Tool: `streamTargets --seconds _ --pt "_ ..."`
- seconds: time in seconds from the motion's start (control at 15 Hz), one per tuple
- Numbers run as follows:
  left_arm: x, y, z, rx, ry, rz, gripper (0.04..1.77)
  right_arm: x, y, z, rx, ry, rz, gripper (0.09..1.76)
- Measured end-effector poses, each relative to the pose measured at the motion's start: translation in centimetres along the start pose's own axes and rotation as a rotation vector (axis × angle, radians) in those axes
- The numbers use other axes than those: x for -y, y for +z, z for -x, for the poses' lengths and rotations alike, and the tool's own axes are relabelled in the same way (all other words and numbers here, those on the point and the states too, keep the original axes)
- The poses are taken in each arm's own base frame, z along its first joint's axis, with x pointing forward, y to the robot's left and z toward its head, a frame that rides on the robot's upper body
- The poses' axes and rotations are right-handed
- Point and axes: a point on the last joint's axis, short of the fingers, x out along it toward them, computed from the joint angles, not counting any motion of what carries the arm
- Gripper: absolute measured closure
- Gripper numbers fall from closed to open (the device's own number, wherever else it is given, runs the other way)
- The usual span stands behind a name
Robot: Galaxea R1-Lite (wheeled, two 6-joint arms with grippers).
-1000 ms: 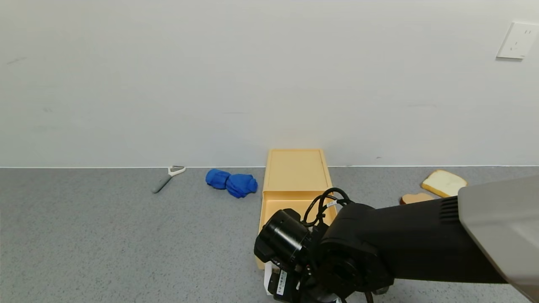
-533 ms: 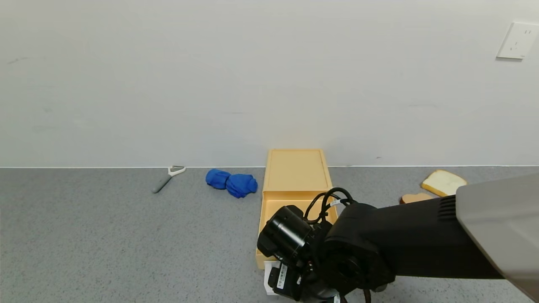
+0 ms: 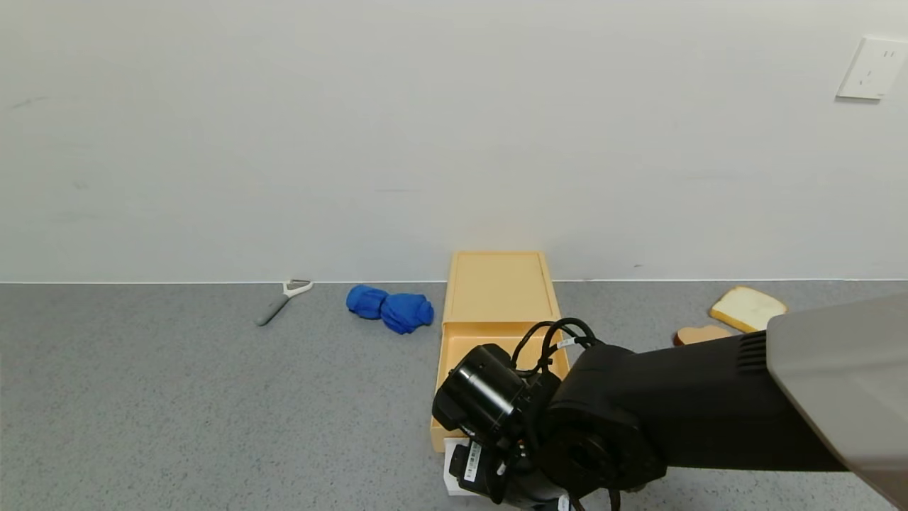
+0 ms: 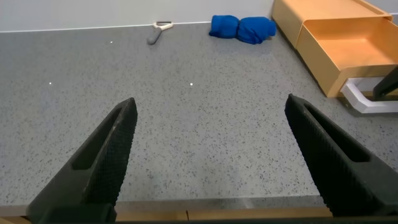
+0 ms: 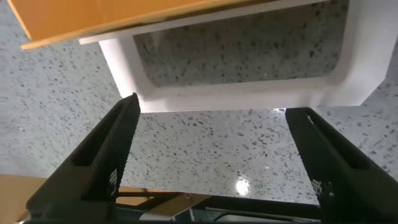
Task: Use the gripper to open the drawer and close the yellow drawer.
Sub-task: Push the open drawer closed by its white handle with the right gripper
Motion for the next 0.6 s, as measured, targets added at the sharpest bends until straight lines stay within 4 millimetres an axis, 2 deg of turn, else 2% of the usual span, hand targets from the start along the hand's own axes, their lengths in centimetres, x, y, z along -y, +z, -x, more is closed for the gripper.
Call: streamTargets --seconds 0.6 --pt "0.00 0.00 0.00 0.000 0.000 0.000 0.09 -0.18 0.64 -0.04 0.058 0.018 0.036 0.14"
